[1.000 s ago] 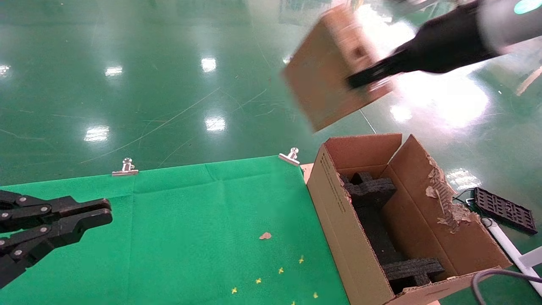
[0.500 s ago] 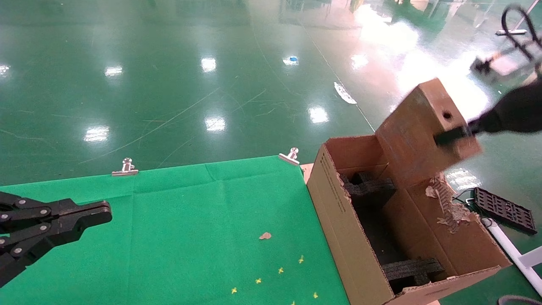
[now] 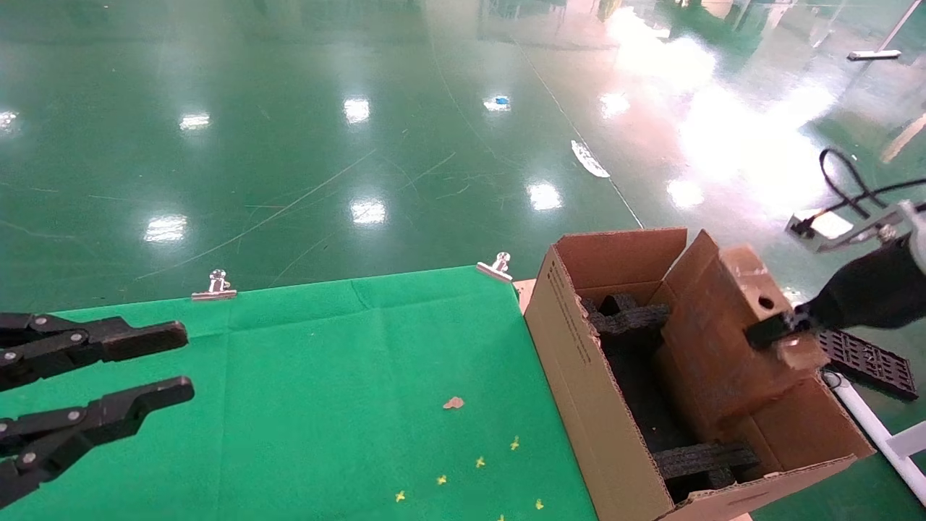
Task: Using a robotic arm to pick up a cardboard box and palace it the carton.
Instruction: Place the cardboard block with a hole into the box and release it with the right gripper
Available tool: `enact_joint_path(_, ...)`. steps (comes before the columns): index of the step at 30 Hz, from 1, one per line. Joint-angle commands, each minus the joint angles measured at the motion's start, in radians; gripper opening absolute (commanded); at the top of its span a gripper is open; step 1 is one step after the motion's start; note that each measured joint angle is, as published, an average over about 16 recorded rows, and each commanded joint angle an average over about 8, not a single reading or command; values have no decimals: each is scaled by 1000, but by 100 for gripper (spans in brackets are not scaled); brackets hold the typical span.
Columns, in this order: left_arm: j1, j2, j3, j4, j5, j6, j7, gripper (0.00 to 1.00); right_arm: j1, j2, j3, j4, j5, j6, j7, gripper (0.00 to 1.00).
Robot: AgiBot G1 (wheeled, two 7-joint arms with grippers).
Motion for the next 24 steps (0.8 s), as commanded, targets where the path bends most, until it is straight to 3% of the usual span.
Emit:
enact_joint_path(1,0,0,0,0,0,0,0,100,-25,-10,-4,-32,4,5,-8,0)
enact_joint_path(14,0,0,1,0,-1,0,0,100,-178,-87,-1,-182,40,79,-47,0)
enact_joint_path(24,0,-1,1,0,-1,-1,1,100,-332,-141,36,-253,110,204,-95,0)
